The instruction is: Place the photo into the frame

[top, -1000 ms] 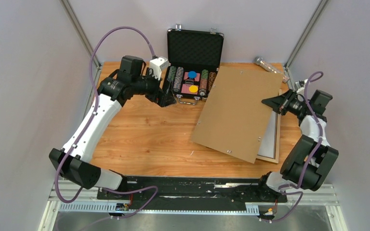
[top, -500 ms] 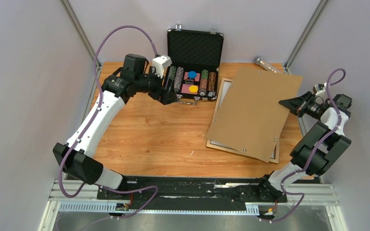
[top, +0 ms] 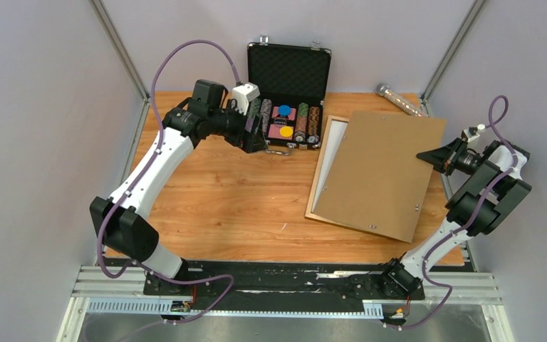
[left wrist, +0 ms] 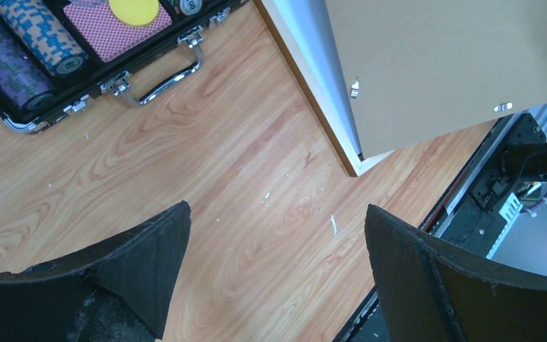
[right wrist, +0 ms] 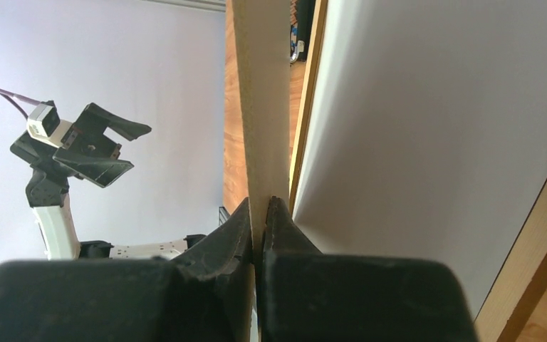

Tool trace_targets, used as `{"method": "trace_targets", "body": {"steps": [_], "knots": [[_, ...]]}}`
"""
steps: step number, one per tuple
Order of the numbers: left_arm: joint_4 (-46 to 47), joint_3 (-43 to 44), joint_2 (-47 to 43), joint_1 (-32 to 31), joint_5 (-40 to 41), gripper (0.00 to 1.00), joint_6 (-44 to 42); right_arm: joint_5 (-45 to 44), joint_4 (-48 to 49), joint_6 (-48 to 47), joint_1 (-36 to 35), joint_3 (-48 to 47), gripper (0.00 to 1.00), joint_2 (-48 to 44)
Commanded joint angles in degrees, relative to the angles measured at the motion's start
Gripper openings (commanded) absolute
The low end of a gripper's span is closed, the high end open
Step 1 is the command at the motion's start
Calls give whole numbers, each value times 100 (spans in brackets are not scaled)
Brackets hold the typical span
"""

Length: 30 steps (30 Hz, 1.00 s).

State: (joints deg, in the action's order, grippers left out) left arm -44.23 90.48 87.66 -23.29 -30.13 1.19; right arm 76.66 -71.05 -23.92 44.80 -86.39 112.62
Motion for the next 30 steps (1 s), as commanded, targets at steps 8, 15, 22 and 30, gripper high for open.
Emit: {"method": "trace_targets", "body": {"steps": [8, 15, 22, 30], "knots": [[102, 226, 214, -61, 60, 99, 14, 561, -896, -830, 130, -964, 0, 699], [68, 302, 298, -75, 85, 99, 4, 562, -908, -836, 96, -1230, 0, 877], [59, 292, 330, -95, 122, 99, -17, 479, -894, -808, -54, -1547, 0, 1125], [55, 278, 331, -106, 130, 98, -22, 182, -418, -476, -236, -1556, 0, 1236]]}}
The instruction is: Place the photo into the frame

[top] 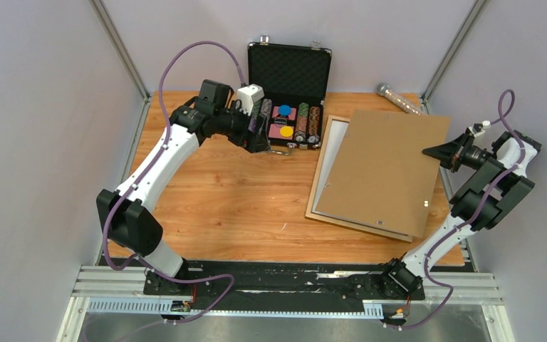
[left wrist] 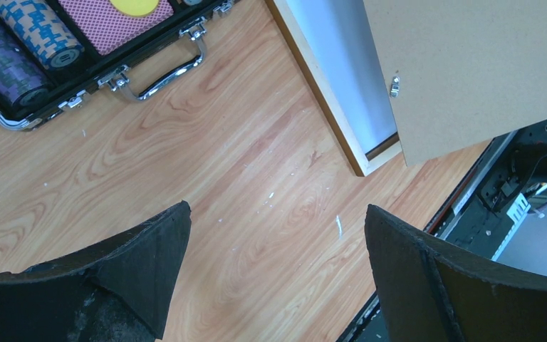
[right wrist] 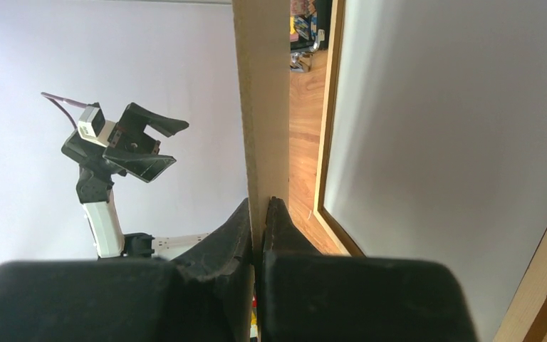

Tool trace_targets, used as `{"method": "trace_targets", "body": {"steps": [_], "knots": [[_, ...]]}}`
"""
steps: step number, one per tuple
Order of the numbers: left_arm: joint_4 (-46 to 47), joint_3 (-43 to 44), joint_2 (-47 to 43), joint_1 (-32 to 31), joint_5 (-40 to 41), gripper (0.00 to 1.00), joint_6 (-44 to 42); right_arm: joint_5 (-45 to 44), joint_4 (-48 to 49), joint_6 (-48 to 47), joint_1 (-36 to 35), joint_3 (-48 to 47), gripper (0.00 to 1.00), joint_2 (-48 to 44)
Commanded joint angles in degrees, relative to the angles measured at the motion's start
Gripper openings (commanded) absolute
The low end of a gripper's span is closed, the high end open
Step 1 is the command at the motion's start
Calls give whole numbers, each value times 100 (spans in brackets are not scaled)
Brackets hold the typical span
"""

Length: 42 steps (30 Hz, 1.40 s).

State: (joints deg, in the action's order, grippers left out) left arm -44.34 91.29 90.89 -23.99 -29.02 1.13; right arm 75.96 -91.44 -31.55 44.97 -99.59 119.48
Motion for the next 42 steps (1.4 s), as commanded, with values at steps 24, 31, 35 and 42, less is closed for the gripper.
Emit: {"method": "trace_targets", "body": {"steps": [24, 31, 35, 42], "knots": [[69, 79, -25, -53, -55, 98, -25, -30, 3215, 1518, -621, 319, 0, 218], [82, 65, -19, -53, -88, 99, -25, 49, 3486, 1849, -638, 235, 0, 392], [98, 65, -2, -53, -91, 98, -16, 131, 3673, 2040, -639, 249, 0, 461], [92, 89, 41, -60, -97, 98, -10, 299, 4057, 2508, -661, 304, 0, 587]]}}
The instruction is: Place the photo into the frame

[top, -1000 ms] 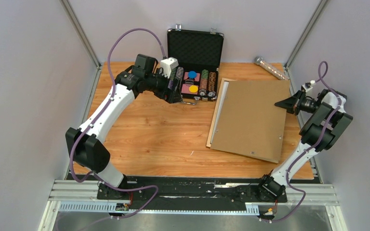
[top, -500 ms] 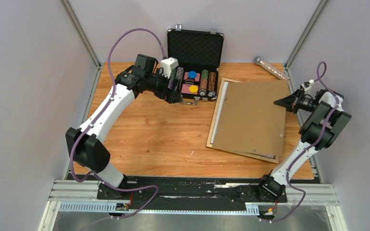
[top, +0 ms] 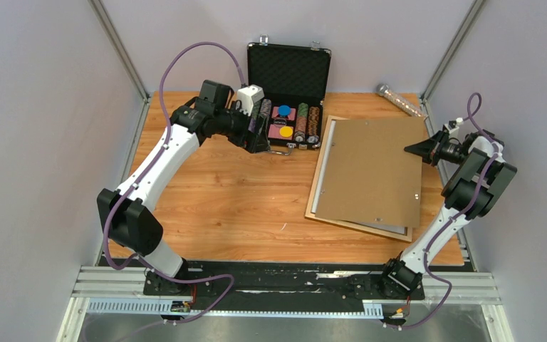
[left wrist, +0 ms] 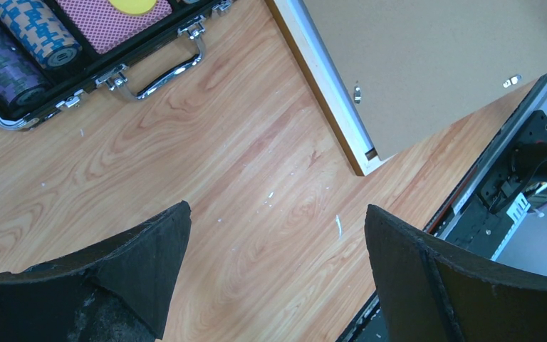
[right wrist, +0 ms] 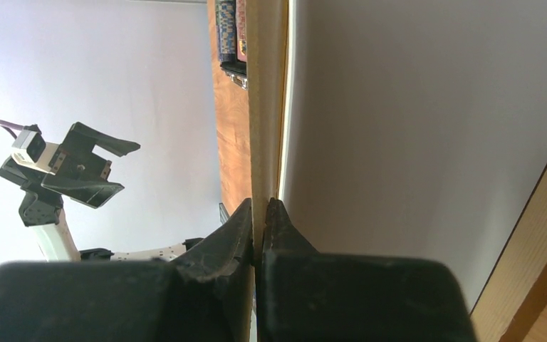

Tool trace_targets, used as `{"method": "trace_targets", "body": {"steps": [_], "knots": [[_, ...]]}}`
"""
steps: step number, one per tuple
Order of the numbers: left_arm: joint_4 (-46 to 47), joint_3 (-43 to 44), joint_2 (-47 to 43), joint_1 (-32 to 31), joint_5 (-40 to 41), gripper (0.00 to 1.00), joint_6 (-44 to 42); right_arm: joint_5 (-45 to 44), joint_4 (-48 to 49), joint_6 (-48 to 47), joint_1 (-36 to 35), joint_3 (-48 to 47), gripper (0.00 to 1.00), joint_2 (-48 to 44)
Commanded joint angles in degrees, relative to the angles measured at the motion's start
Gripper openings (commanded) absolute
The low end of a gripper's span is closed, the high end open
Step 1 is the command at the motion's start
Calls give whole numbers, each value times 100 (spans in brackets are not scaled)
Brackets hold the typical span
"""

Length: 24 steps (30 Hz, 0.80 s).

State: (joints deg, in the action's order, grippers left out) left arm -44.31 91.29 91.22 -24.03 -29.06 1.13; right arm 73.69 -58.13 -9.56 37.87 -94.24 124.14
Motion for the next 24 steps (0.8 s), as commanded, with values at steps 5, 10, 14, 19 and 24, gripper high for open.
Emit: {"method": "trace_targets", "body": {"steps": [5, 10, 14, 19, 24], "knots": [[83, 85, 25, -58, -100, 98, -20, 579, 1140, 650, 13, -81, 0, 109], [80, 91, 43, -60, -99, 98, -25, 592, 1291, 771, -54, -48, 0, 129], [76, 76, 36, -66, -99, 99, -31, 570, 1306, 788, -77, -51, 0, 158], [80, 65, 36, -67, -91, 98, -42, 576, 1312, 806, -91, -8, 0, 178], [89, 65, 49, -65, -97, 98, -33, 634, 1341, 856, -104, 127, 0, 170]]}}
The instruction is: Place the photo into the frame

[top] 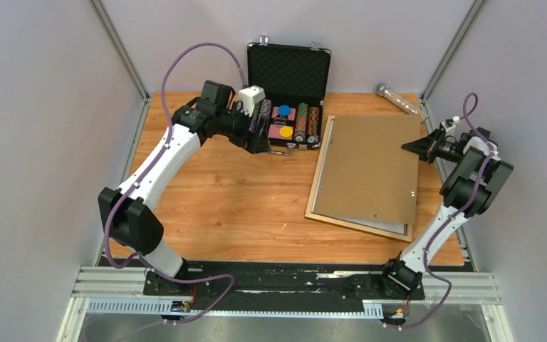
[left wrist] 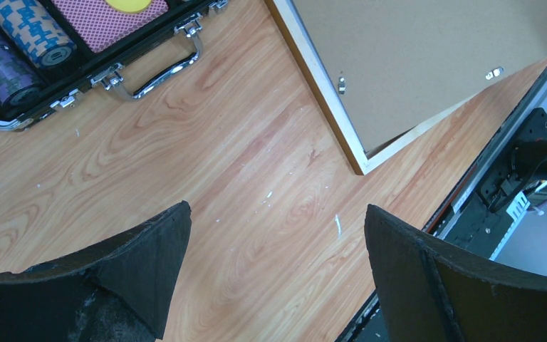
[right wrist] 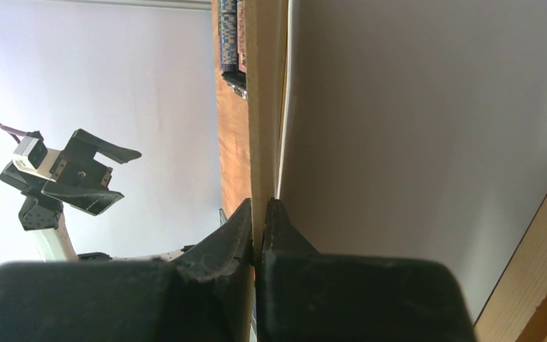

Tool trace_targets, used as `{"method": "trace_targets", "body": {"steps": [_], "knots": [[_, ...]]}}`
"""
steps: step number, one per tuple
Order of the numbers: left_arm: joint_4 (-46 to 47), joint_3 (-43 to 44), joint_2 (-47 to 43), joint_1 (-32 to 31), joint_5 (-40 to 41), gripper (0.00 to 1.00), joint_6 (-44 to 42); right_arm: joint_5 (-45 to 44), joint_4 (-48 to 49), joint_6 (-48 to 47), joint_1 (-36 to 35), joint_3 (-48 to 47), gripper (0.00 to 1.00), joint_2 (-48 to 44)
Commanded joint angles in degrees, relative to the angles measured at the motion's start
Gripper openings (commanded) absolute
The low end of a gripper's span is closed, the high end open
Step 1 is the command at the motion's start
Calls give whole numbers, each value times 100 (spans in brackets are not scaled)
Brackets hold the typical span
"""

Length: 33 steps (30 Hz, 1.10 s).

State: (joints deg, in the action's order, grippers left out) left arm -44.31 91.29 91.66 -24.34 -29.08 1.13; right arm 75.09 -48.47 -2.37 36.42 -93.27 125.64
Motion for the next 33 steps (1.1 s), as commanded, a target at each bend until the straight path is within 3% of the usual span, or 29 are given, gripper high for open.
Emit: {"method": "trace_targets", "body": {"steps": [1, 33], "knots": [[89, 65, 9, -36, -95, 98, -33, 508, 384, 154, 40, 53, 0, 21], [62, 54, 24, -36, -86, 98, -47, 349, 943, 483, -65, 473, 0, 95]]}}
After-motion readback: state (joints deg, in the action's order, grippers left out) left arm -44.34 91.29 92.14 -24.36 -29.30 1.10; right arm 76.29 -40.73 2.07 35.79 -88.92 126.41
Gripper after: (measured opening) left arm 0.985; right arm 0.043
